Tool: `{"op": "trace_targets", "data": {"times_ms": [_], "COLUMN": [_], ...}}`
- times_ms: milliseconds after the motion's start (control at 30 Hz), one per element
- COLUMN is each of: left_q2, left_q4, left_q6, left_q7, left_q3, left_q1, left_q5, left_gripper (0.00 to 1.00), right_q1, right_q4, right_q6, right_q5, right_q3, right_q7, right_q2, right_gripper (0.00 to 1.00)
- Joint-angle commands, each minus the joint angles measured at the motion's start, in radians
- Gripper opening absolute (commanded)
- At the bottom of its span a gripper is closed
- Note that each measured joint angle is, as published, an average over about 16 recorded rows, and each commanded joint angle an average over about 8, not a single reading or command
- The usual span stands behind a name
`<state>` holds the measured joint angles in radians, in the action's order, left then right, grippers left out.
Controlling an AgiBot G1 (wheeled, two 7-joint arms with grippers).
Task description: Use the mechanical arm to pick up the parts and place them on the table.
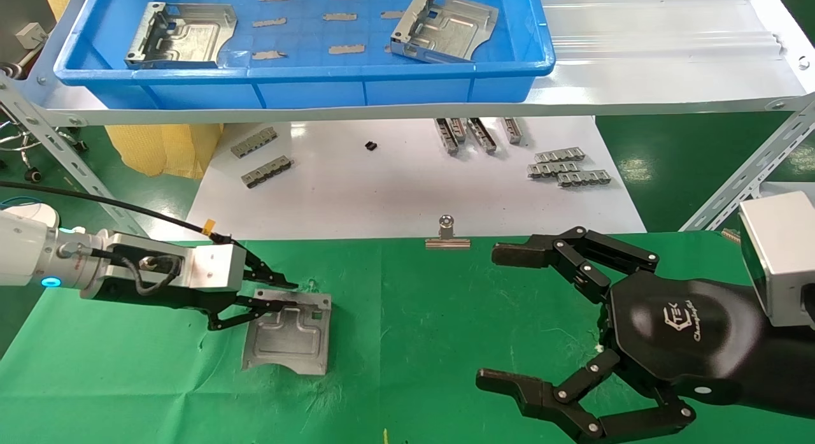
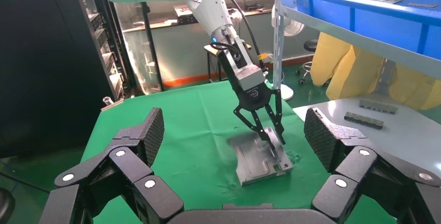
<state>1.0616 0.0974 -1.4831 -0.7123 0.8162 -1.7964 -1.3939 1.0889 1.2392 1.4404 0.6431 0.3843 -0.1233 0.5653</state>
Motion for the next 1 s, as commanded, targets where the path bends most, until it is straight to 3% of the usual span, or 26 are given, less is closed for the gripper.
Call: {"op": "trace_targets", "data": {"times_ms": [33,400,1000], "left_q2": [0.005,-0.018,-0.048], "left_q4": [-0.014,-0.059,-0.033], "left_q6": [0.012,-0.108,-0.115], "left_q7": [-0.015,0.015,0.091], "left_q3": [-0.002,-0.042,-0.087], "left_q1": [-0.001,-0.008,0.034], "left_q5": [0.002,0.07,0.137], "left_gripper": [1.0,1.0,1.0], "right_q1": [0.0,0.0,0.0], "right_q4": [0.0,0.0,0.0], "right_q6": [0.0,0.0,0.0], "right_q5": [0.0,0.0,0.0], "right_q3": [0.0,0.0,0.0], "right_q7": [0.0,0.0,0.0], "right_q2": [0.0,0.0,0.0], "right_gripper": [1.0,1.0,1.0]}}
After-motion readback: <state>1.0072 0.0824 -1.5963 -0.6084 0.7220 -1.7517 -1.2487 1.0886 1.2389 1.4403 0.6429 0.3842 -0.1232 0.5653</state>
